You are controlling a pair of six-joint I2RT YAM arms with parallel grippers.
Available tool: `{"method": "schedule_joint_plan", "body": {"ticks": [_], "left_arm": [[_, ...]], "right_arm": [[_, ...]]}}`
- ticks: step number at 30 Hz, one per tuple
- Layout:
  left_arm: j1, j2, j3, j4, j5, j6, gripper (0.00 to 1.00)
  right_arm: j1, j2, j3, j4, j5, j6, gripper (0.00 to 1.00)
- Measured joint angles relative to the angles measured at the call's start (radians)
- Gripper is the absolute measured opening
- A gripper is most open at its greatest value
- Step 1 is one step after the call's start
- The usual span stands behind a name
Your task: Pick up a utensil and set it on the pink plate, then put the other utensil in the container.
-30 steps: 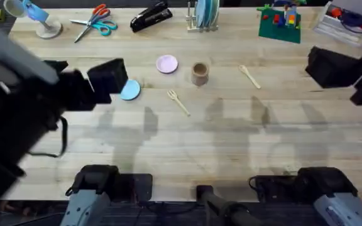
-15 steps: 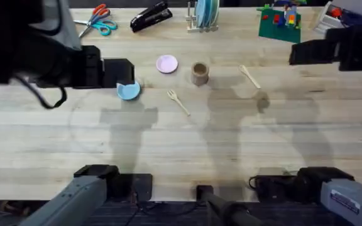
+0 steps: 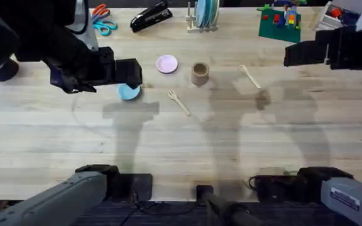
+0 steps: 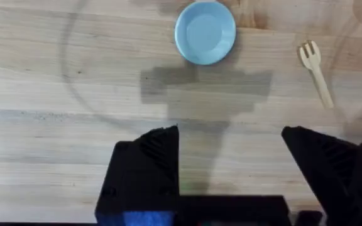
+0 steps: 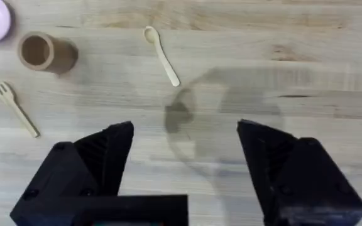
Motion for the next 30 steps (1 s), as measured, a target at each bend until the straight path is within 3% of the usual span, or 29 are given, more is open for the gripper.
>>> {"method": "schedule_joint_plan", "body": {"ticks": [5,6,13,14,21,30], "left_arm": [[-0.016,0.003,0.0,0.003,0.006,-0.128,0.997],[-0.063,0.003,0.0,0.006,0.01,-0.232,0.997],[-0.253,0.009,0.0,0.087,0.02,-0.47,0.997],[-0.354,0.035,0.001,0.113,0.007,-0.604,0.997],[-0.495,0.15,0.001,0.185,-0.045,-0.772,0.997],[-0.533,0.317,0.001,0.252,-0.059,-0.875,0.995]], "right_arm": [[0.0,0.0,0.0,0.0,0.0,0.0,0.995],[0.0,0.0,0.0,0.0,0.0,0.0,0.995],[0.0,0.0,0.0,0.0,0.0,0.0,0.995],[0.0,0.0,0.0,0.0,0.0,0.0,0.995],[0.0,0.0,0.0,0.0,0.0,0.0,0.995],[0.0,0.0,0.0,0.0,0.0,0.0,0.995]]}}
